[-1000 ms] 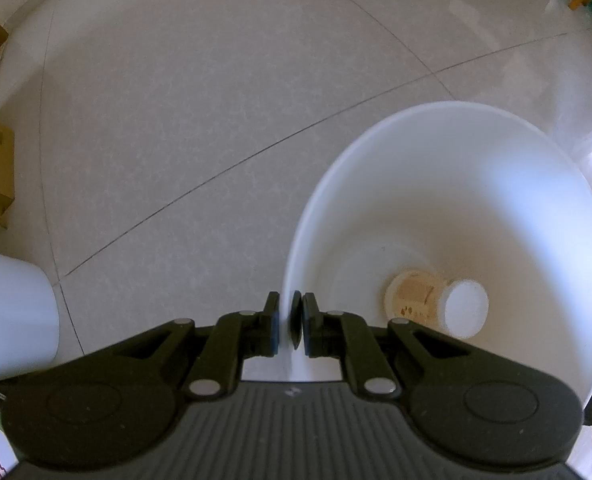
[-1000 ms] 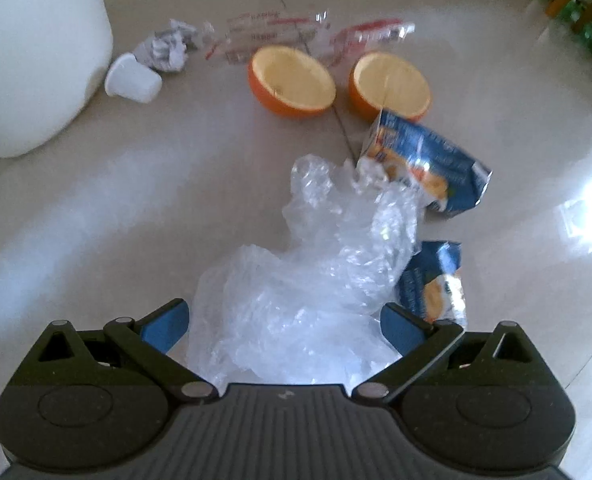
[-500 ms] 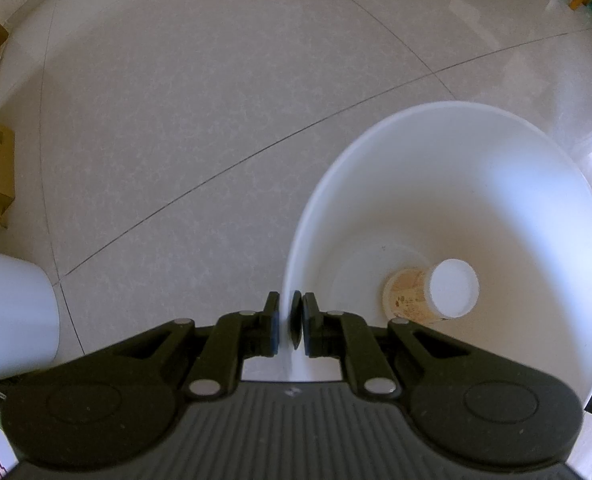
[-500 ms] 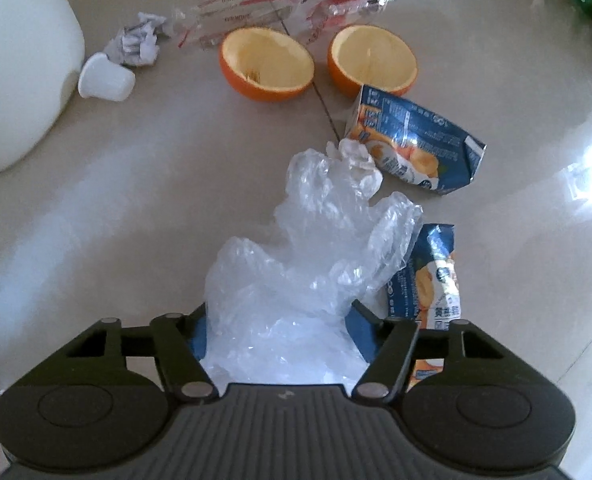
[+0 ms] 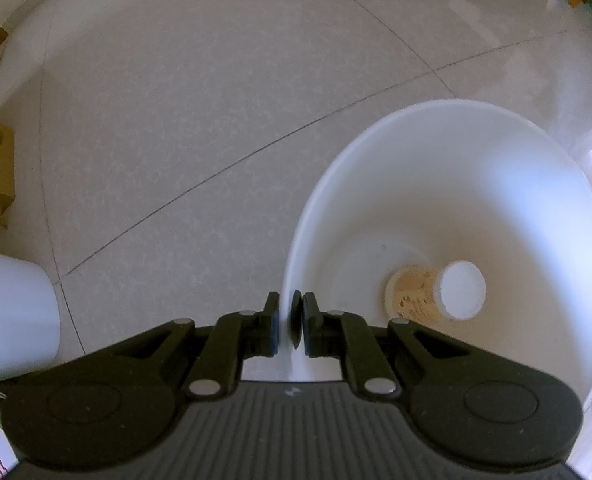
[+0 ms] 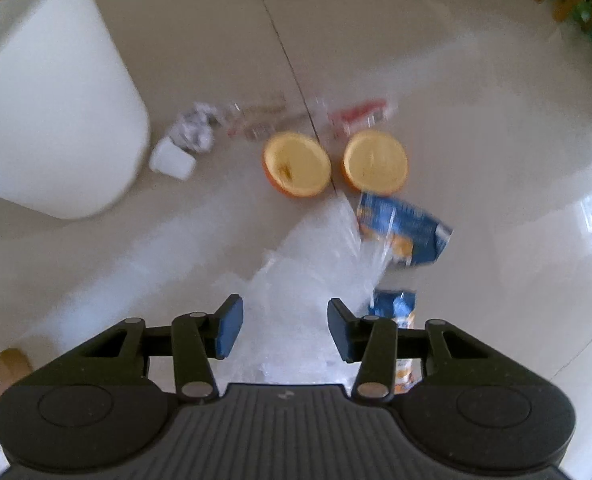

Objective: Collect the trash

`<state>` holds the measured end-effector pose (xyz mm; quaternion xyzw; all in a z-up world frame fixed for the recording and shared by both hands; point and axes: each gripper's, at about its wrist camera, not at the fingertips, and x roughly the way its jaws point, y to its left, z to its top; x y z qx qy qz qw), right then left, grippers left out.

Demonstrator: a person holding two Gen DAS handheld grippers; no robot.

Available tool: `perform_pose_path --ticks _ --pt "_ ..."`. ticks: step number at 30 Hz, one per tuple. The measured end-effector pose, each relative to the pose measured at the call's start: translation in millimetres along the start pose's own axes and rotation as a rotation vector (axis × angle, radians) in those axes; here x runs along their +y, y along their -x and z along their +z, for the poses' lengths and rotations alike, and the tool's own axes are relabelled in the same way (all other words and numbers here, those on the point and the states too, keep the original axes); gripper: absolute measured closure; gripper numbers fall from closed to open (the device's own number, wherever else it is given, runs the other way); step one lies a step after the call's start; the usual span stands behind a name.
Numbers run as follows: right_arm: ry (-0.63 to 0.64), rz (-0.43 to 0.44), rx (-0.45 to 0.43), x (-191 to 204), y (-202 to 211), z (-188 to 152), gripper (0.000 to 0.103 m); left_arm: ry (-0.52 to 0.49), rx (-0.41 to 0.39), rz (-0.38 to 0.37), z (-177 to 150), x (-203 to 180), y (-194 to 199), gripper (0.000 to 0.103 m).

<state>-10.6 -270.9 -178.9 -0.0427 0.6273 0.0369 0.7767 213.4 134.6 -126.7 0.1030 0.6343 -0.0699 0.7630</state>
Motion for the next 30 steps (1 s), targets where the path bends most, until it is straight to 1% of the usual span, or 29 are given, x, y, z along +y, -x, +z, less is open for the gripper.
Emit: perform_pose_path --ticks 4,6,7,8,9,10,11,12,13,16,18,20,22,25,27,30 --pt "0.045 0.04 -0.048 8.0 47.9 21.4 0.051 0.004 0.002 0.004 -0.6 -2.6 -1.0 0.094" --pt "0.078 0.045 -0.072 12.8 68.4 31.1 0.051 0.006 0.001 0.004 -1.2 -3.3 -1.1 0.094" --pt "0.112 0.048 -0.082 17.3 77.5 36.3 0.044 0.01 0.0 0.004 -1.6 -3.4 -1.1 0.094" --pt "0.139 0.043 -0.083 22.1 80.7 40.8 0.035 0.011 -0.002 0.004 -2.0 -3.4 -1.1 0.094" --pt "0.153 0.036 -0.088 25.0 82.4 43.4 0.008 0.015 -0.005 0.002 -2.7 -3.1 -1.0 0.094" --pt "0.145 0.04 -0.107 25.4 82.1 43.1 0.0 0.018 -0.006 0.0 -3.5 -2.3 -0.8 0.094" --pt "0.123 0.051 -0.135 22.7 81.0 39.4 0.0 0.016 -0.007 -0.002 -3.8 -1.8 -0.7 0.094" --pt "0.104 0.069 -0.139 20.9 75.0 36.1 0.0 0.016 -0.006 -0.004 -4.0 -1.4 -0.6 0.094" --pt "0.081 0.085 -0.122 20.9 62.2 33.2 0.0 0.018 -0.006 -0.006 -3.8 -0.6 -0.5 0.094" --pt "0.002 0.083 -0.092 17.7 26.5 18.1 0.0 0.017 -0.005 -0.008 -3.6 0.7 -0.4 0.094" --pt "-0.042 0.107 -0.08 17.4 2.5 8.0 0.0 0.013 -0.005 -0.007 -3.7 0.8 -0.1 0.094" --pt "-0.066 0.098 -0.066 19.9 -21.6 -0.9 0.0 0.008 -0.004 -0.007 -3.1 0.2 -0.3 0.094" --pt "-0.059 0.093 -0.065 25.6 -40.3 -6.0 0.0 0.013 0.0 -0.009 -2.3 0.5 -0.5 0.094" --pt "-0.017 0.081 -0.051 36.6 -64.6 -13.3 0.0 0.012 0.002 -0.006 -0.4 -0.1 -0.1 0.094" --pt "0.006 0.057 -0.027 42.9 -78.7 -17.7 0.0 0.009 0.003 -0.002 0.9 -1.5 0.5 0.094" --pt "0.007 0.028 -0.003 46.4 -97.6 -21.9 0.0 0.009 0.005 -0.001 1.6 -3.2 -0.3 0.094"
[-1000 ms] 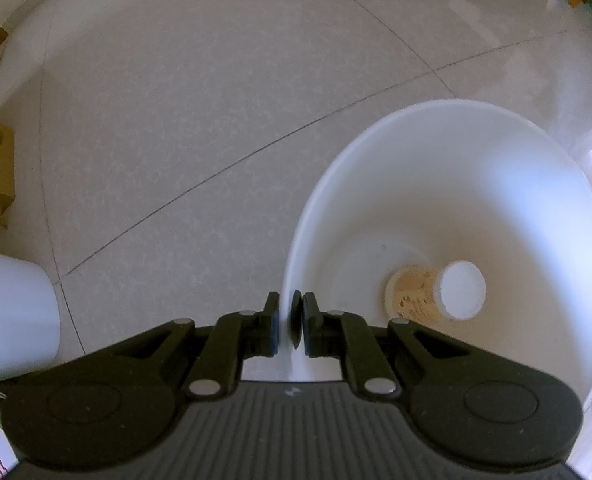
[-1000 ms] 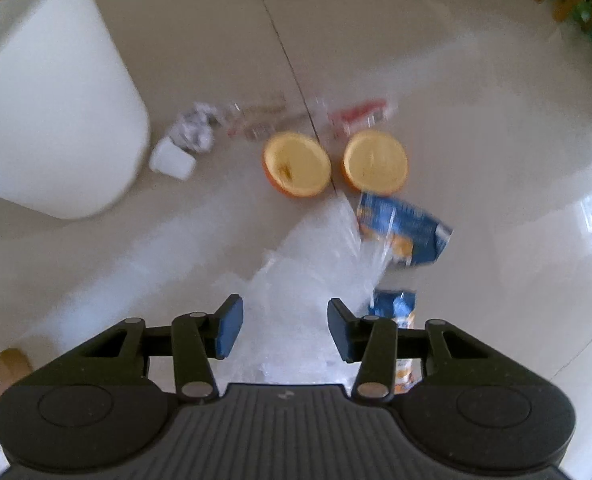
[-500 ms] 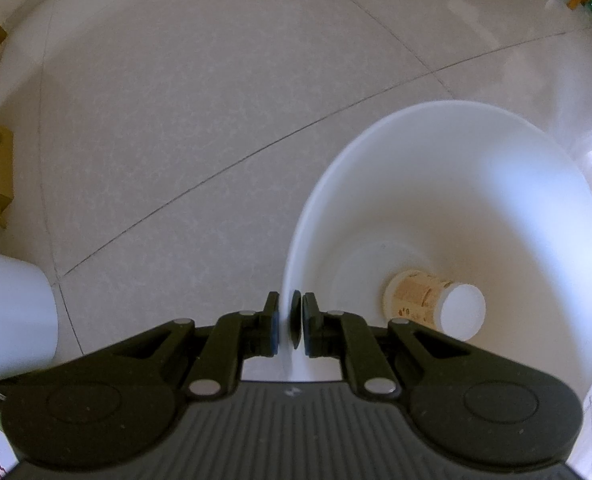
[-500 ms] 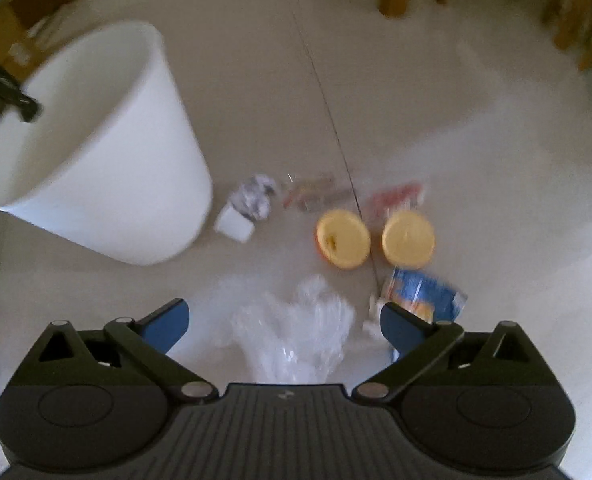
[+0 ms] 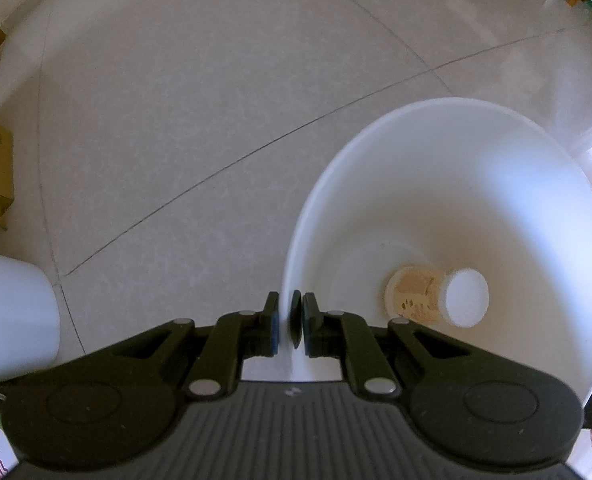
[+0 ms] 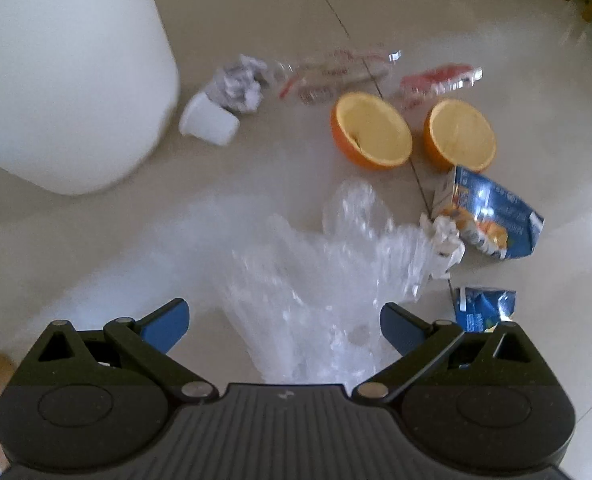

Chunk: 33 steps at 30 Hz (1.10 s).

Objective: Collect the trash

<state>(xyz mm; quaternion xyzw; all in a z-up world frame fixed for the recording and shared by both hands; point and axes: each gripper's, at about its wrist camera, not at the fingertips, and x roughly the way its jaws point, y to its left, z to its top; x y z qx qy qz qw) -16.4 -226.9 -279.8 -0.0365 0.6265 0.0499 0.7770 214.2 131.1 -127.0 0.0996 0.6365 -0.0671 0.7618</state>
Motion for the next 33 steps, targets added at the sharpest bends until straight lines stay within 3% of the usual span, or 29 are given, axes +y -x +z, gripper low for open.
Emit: perform_pose_path --ticks 6,8,10,11,16,22,33 --pt "-0.024 -0.053 0.026 2.6 -35.8 2.9 0.002 -0.002 0.0 0.002 -0.3 -1.0 -0.7 0.094" --pt "-0.032 -0.074 0.047 0.8 -43.8 2.9 0.013 0.0 0.0 -0.001 -0.9 -0.2 -0.6 0.094" --pt "-0.05 -0.073 0.056 -3.9 -45.2 2.3 0.042 0.003 -0.001 -0.003 -1.2 0.3 -0.6 0.094" --pt "-0.058 -0.069 0.067 -6.5 -45.3 1.8 0.049 0.002 -0.001 -0.003 -1.5 1.1 -0.6 0.094" --pt "-0.089 -0.053 0.084 -19.8 -32.9 -0.6 0.069 0.005 -0.003 -0.004 -2.9 2.4 -0.5 0.094" --pt "-0.073 -0.007 0.033 -23.2 19.0 7.2 0.073 0.005 0.001 -0.003 -1.4 2.5 -0.7 0.094" --pt "0.099 0.106 -0.113 2.3 166.7 51.4 0.073 0.002 0.002 -0.002 -1.3 1.8 -0.7 0.094"
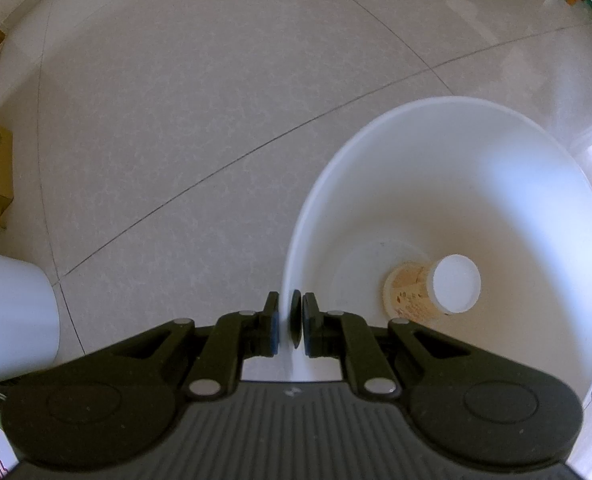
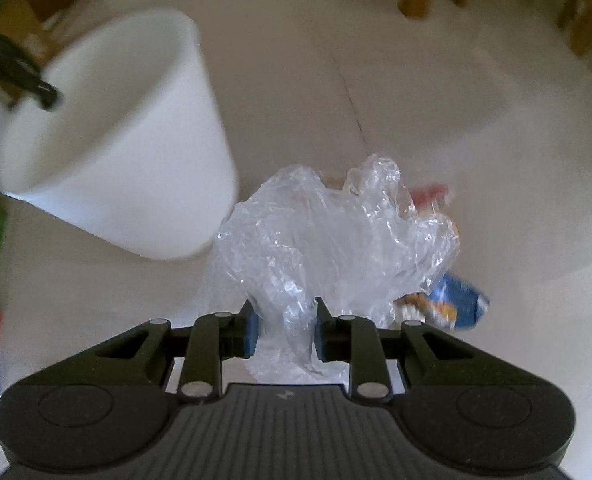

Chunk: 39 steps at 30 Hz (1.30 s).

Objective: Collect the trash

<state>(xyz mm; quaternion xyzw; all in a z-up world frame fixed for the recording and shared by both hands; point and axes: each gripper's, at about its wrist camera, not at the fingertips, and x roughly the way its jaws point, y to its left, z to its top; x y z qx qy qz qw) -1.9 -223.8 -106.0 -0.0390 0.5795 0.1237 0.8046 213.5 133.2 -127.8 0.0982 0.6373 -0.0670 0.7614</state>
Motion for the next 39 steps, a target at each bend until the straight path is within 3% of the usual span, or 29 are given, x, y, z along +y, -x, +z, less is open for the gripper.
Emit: perform_pose_path --ticks 8,14,17,18,19,21,24,31,39 --pt "0.195 0.106 -0.086 57.1 79.6 64.0 0.072 0.001 0.002 -0.001 0.4 -0.9 -1.6 0.094" --pt "0.317 0.188 -0.148 110.6 83.0 98.6 0.072 -0.001 0.003 -0.001 0.7 -0.7 -1.7 0.094" --pt "0.35 0.215 -0.159 129.1 76.1 104.5 0.064 -0.003 0.004 0.001 0.8 -1.5 -1.7 0.094" --pt "0.358 0.223 -0.154 134.7 70.0 101.2 0.052 -0.004 0.004 0.001 0.9 -1.8 -1.6 0.094" --pt "0.367 0.223 -0.156 138.7 67.7 101.2 0.034 -0.004 0.003 0.001 1.1 -2.0 -1.5 0.094" --pt "0.377 0.209 -0.185 142.6 68.8 98.8 0.011 -0.003 0.003 0.0 0.7 -1.7 -1.6 0.094" --pt "0.372 0.216 -0.218 140.9 72.4 96.0 0.005 0.0 0.003 -0.002 0.2 -1.2 -1.6 0.094" --pt "0.308 0.171 -0.207 121.2 68.8 96.9 0.005 0.002 0.006 0.001 -0.4 -2.0 -1.1 0.094" --pt "0.114 0.055 -0.193 40.6 60.1 61.2 0.001 -0.003 0.007 0.008 2.4 -5.0 -0.7 0.094"
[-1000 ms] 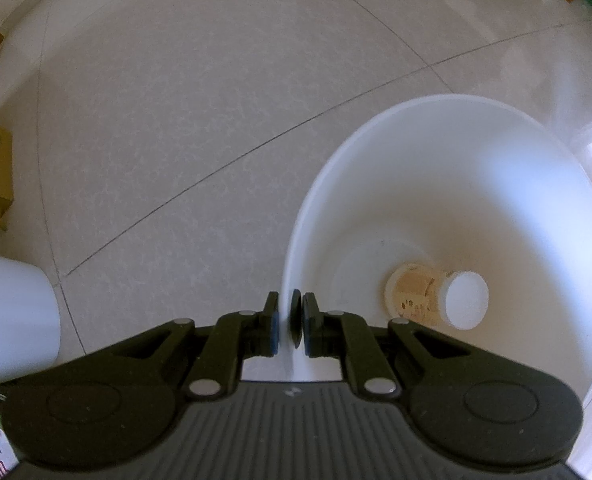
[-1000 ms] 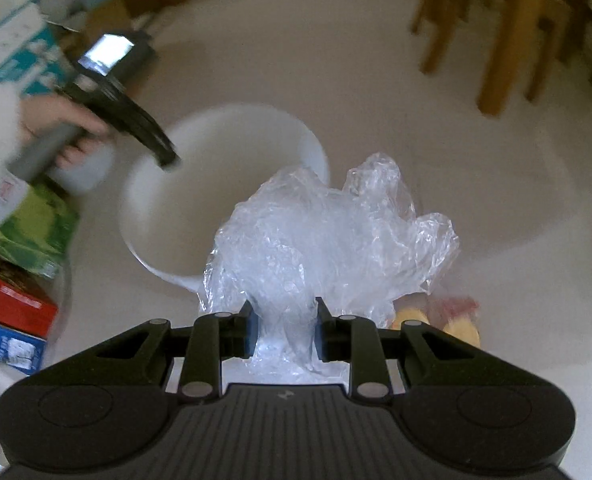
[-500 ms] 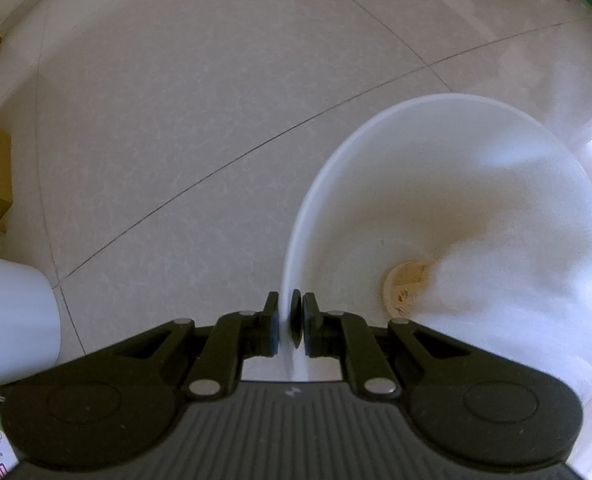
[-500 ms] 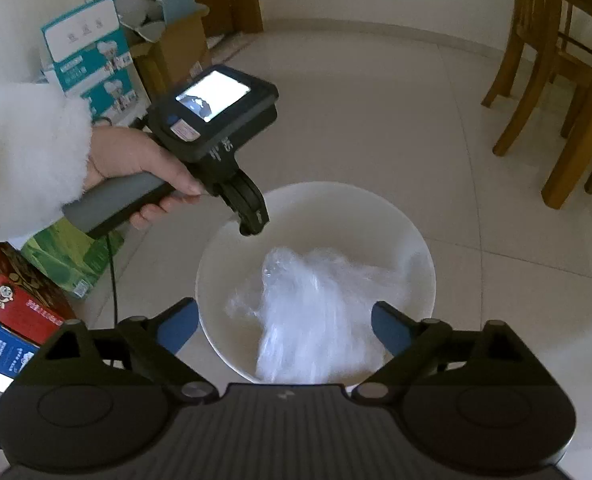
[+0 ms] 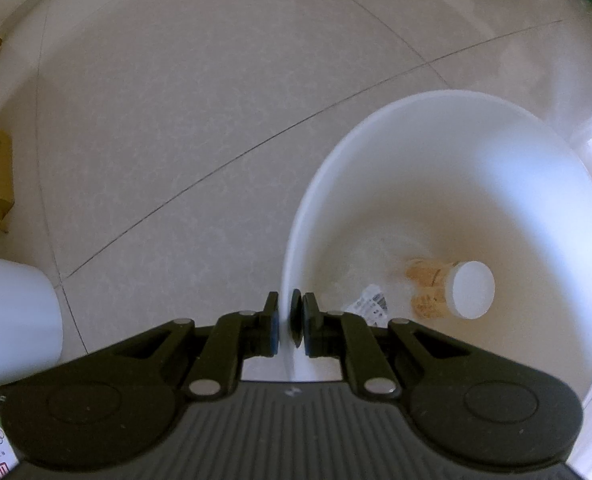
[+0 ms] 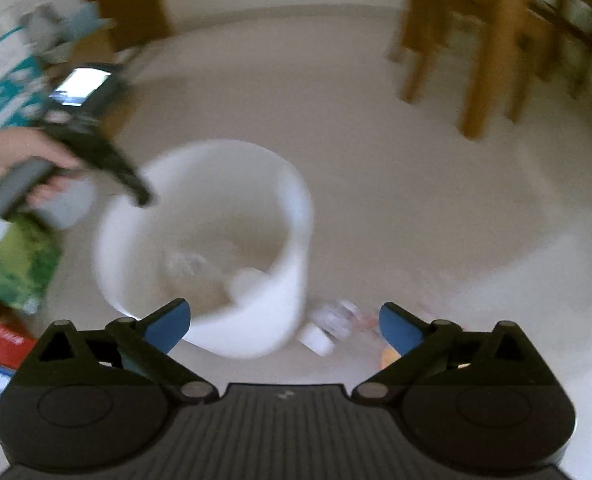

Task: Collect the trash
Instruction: 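Grasp the blue yogurt pouch with the right tool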

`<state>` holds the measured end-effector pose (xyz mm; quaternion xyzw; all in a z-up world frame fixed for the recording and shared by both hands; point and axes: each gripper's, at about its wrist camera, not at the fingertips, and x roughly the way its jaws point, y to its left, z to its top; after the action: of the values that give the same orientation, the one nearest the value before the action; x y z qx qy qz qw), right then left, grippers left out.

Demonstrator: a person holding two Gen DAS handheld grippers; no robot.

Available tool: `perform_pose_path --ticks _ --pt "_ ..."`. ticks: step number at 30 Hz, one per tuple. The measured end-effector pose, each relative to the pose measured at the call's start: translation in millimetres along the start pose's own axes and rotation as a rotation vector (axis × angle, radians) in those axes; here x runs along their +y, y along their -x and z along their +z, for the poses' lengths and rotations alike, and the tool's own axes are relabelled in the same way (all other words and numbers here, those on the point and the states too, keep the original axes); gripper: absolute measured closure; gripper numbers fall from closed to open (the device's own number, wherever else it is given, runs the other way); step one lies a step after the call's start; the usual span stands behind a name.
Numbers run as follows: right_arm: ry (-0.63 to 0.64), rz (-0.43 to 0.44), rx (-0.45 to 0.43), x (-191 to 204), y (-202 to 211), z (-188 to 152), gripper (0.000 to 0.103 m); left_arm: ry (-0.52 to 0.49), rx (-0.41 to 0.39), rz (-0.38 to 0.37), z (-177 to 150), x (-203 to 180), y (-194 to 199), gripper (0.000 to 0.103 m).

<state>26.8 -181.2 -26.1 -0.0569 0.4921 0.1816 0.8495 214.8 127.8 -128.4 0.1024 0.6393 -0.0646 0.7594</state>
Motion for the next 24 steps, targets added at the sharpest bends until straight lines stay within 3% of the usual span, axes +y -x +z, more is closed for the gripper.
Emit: perform_pose_path --ticks 5,11,17,24 --pt "-0.229 -0.079 0.042 -71.4 -12.0 -56.1 0.001 0.004 -0.003 0.005 -1.2 -1.7 -0.8 0.094" --pt "-0.405 -0.194 0.111 -132.7 -48.8 -134.1 0.001 0.008 -0.003 0.007 -3.1 -2.5 -1.2 0.094" --pt "-0.469 -0.286 0.224 -162.0 -103.2 -193.4 0.001 0.014 -0.003 0.007 -1.5 -1.3 -0.9 0.094" --pt "-0.558 -0.295 0.323 -187.3 -153.3 -233.1 0.004 0.01 0.0 0.01 0.2 -0.5 0.3 0.094"
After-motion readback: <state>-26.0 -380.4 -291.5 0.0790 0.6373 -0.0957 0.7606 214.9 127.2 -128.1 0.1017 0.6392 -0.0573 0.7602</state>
